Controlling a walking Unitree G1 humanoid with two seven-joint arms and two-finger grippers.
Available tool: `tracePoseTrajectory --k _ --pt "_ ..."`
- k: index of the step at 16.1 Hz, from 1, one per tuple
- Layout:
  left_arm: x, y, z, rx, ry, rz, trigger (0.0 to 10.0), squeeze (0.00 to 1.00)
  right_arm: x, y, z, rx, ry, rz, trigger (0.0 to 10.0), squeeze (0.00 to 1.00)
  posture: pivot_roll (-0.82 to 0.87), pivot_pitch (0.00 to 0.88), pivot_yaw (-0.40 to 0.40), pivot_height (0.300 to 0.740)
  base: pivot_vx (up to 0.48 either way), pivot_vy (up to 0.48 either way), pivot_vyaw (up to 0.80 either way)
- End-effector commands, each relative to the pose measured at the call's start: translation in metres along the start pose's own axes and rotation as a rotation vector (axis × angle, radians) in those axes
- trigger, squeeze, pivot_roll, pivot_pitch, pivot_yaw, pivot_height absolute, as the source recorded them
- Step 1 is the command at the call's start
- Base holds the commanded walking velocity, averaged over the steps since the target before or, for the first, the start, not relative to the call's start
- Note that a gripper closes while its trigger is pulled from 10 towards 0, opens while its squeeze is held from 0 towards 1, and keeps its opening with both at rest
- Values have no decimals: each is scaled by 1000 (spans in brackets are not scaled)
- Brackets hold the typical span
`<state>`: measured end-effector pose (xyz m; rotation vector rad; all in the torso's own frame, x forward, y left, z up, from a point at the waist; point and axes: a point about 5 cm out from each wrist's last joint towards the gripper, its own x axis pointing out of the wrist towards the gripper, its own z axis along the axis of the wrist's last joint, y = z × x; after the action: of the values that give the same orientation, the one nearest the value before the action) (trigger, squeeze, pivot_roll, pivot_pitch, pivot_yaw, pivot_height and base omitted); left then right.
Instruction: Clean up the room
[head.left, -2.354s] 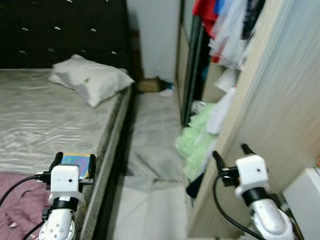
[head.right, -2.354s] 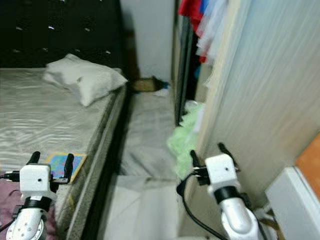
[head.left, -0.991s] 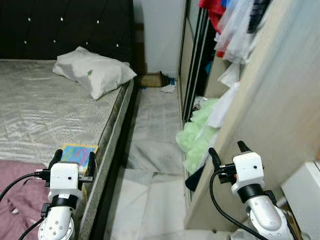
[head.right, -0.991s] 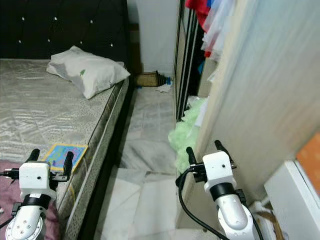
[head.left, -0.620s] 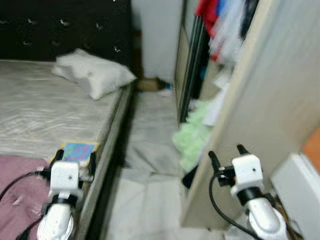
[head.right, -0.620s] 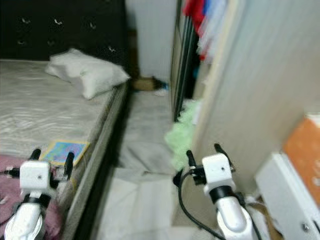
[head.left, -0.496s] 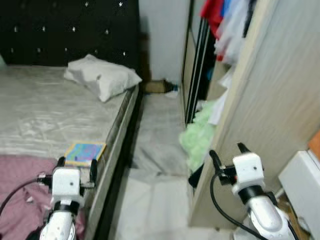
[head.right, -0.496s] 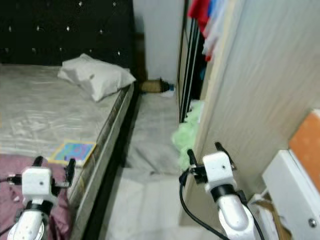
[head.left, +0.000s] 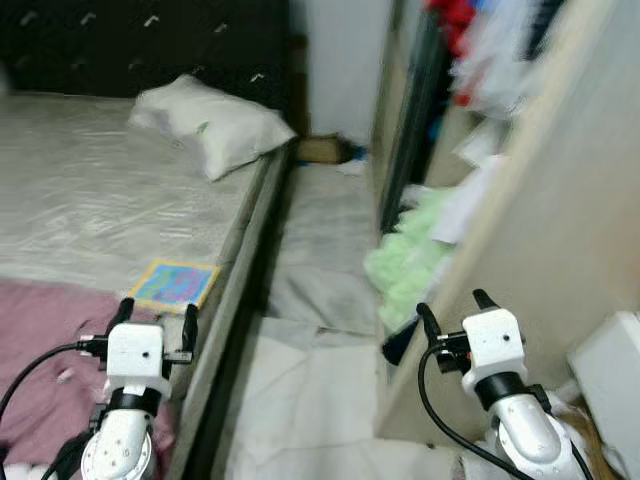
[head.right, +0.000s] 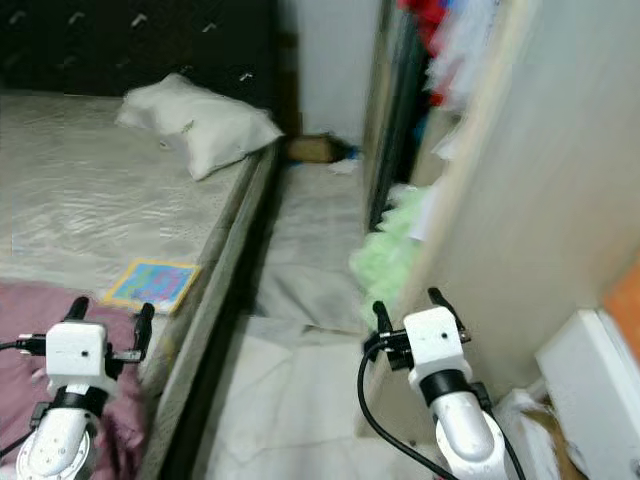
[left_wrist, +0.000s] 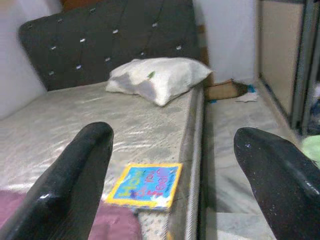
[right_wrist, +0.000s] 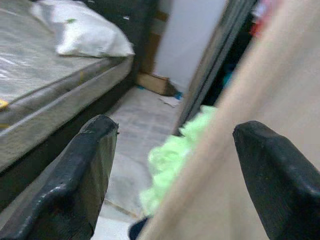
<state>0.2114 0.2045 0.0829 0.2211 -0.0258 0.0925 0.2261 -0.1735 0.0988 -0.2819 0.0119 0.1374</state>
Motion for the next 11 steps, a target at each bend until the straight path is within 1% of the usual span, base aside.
tracePoseTrajectory --k 1,6,10,11 --pt "-2 2 -1 11 5 -4 10000 0 0 1 3 -5 -15 16 10000 0 -60 0 -24 740 0 0 800" --pt "-1 1 -2 10 6 -13 10000 0 1 2 3 -4 -16 26 10000 0 -59 0 -25 740 0 0 800" --pt "3 2 -1 16 0 -9 10000 0 9 2 6 4 -28 21 10000 0 -59 0 -23 740 0 0 800" --pt "6 4 0 10 -6 7 10000 0 15 1 9 14 -45 0 10000 0 -61 0 -10 740 0 0 800"
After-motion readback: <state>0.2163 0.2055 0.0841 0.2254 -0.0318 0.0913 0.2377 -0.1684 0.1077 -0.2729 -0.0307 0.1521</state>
